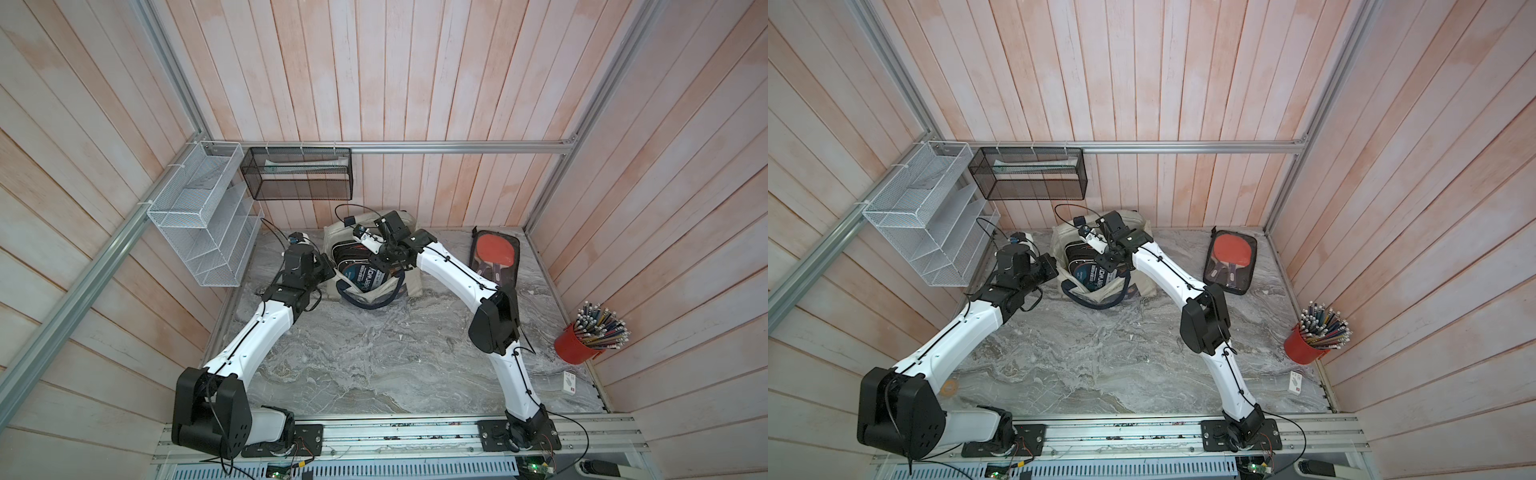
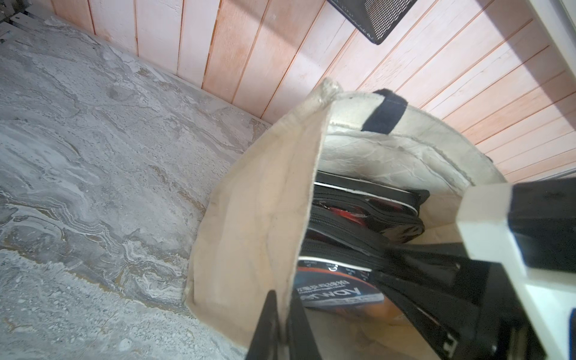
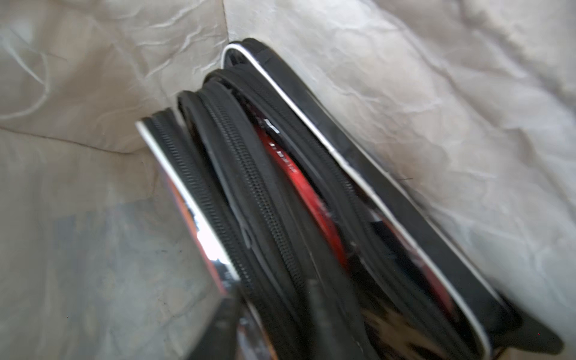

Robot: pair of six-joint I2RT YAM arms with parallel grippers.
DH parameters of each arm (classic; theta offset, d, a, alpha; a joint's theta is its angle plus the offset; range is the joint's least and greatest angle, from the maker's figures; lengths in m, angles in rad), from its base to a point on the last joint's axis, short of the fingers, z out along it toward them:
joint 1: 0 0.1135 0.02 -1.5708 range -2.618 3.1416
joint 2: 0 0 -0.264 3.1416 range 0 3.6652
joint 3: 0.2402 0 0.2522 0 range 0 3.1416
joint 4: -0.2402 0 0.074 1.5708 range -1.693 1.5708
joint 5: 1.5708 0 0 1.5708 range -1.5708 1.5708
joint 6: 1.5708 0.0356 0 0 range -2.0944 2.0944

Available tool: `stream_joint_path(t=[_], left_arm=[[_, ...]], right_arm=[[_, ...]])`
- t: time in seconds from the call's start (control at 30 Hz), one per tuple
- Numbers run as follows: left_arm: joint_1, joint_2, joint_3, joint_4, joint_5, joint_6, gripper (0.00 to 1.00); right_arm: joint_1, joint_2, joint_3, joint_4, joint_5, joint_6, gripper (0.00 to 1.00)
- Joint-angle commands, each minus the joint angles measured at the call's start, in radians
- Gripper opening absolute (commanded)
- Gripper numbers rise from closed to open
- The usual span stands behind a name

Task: Remove the ping pong set from the canvas bag
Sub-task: Pick up the ping pong set from the canvas bag.

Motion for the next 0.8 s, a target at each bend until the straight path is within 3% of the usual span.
stream_joint_path(t=[0.0,0.77], left_arm=[[0.005,-0.008,-0.027,-0.016,0.005,-0.003,0.00],[0.010,0.005,-0.025,-0.005,0.013,-0.002,0.00]], right_arm=[[-0.004,0.057,0.011,-0.002,0.023,0.000,0.00],[-0.012,-0.135,0.136,0.047,0.041,0.064,0.00]])
